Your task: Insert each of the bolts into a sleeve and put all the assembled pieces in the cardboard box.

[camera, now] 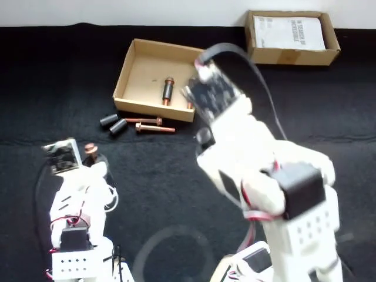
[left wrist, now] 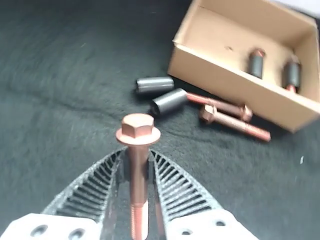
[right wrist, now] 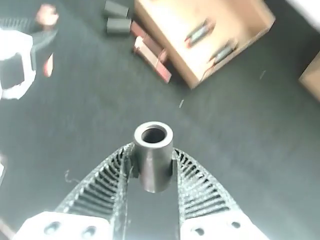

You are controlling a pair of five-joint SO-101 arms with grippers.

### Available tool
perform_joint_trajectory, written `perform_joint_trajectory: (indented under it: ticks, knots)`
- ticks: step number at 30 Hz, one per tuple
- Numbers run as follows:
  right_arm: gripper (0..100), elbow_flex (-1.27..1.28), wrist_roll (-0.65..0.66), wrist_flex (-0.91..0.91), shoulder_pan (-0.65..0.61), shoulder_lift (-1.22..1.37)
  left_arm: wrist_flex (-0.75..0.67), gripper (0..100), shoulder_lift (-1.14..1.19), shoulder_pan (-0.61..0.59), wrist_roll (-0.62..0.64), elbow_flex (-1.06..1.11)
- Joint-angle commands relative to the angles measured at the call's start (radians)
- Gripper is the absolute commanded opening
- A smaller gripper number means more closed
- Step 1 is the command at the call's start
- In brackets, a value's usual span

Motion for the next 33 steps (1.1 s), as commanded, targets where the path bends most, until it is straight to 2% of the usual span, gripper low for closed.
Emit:
perform_joint_trajectory:
  ticks: [1,4,7,17,24,28,33]
  knots:
    - [0.7,0.346,-0.08,-0.035,0.012,-0.219,-0.04,1,-0.03,0.058,-0.15,-0.018]
    - [0.7,0.588,-0.118,-0.148,0.012,-0.361,-0.098,1,-0.03,0.09,-0.256,-0.073]
    - [0.7,0.822,-0.117,-0.335,0.013,-0.499,-0.163,1,-0.03,0.147,-0.328,-0.136]
    - [0.7,1.437,-0.115,-1.075,0.145,-0.829,-0.193,1,-0.022,0.363,-0.336,-0.308]
    - [0.7,1.735,-0.112,-1.409,0.151,-1.001,-0.072,1,-0.019,0.455,-0.092,-0.377]
    - [0.7,1.842,-0.112,-1.46,0.151,-1.096,-0.057,1,0.022,0.506,0.029,-0.421]
    - [0.7,1.857,-0.118,-1.44,0.157,-1.147,-0.058,1,0.295,0.507,0.212,-0.602]
